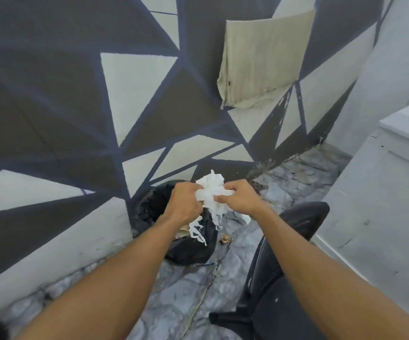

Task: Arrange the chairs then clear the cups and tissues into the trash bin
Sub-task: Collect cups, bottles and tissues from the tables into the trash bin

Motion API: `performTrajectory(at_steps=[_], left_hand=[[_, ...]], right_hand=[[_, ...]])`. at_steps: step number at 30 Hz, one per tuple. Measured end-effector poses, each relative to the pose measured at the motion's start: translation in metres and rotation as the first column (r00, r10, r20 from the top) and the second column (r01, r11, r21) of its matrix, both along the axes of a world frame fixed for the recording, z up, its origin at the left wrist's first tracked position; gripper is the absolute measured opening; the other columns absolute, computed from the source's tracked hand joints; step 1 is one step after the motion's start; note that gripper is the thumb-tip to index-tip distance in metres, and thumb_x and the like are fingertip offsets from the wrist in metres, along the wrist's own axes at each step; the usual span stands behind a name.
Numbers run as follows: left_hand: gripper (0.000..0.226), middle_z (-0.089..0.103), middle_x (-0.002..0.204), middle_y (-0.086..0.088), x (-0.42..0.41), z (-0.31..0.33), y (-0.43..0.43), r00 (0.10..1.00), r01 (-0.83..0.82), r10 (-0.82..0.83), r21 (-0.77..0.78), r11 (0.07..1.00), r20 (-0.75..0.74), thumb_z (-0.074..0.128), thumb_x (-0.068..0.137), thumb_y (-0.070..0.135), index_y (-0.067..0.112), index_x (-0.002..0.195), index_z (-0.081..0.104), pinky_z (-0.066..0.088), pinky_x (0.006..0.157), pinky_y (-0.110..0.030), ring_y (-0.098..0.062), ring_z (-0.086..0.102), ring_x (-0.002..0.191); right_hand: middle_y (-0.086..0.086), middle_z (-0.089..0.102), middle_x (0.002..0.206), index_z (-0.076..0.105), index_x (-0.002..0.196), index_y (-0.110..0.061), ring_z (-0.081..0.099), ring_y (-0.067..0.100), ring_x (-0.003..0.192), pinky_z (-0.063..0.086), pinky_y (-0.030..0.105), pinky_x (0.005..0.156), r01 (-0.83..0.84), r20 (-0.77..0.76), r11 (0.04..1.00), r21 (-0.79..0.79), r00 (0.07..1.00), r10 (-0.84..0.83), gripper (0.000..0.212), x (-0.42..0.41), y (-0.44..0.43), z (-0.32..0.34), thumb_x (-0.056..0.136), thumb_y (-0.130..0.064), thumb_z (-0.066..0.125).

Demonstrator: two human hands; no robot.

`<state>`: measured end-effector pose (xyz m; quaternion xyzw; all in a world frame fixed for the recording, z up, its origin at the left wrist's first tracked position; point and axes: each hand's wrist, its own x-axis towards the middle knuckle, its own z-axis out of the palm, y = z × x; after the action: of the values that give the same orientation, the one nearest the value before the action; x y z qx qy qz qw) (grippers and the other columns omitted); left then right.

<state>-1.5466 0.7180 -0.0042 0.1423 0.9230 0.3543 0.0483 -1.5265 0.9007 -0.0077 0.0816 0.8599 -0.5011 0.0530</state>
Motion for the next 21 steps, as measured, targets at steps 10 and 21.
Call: performTrajectory(at_steps=[10,21], left_hand=[[0.006,0.07,0.074,0.003,-0.125,-0.063,-0.039,0.978,-0.14,0.14,-0.014,0.99,0.151,0.068,0.072,0.016,0.014,0.074,0.073,0.058,0.066,-0.035,-0.017,0.067,0.074],[0.027,0.067,0.099,0.0,-0.224,-0.153,-0.048,0.925,-0.293,0.296,-0.052,0.955,0.238,0.063,0.076,-0.005,0.004,0.099,0.073,0.055,0.078,-0.03,-0.018,0.063,0.086]], right_hand=[[0.001,0.062,0.127,0.062,0.125,-0.01,0.056,0.015,0.113,0.048,0.031,0.095,-0.016,0.165,0.991,-0.131,0.986,0.037,0.055,-0.154,-0.049,-0.087,0.075,-0.02,0.083],[0.003,0.062,0.12,0.054,0.135,-0.014,0.059,0.012,0.09,0.048,0.018,0.07,0.104,0.42,0.951,-0.291,0.907,0.029,0.051,-0.264,-0.081,-0.176,0.088,0.005,0.058]])
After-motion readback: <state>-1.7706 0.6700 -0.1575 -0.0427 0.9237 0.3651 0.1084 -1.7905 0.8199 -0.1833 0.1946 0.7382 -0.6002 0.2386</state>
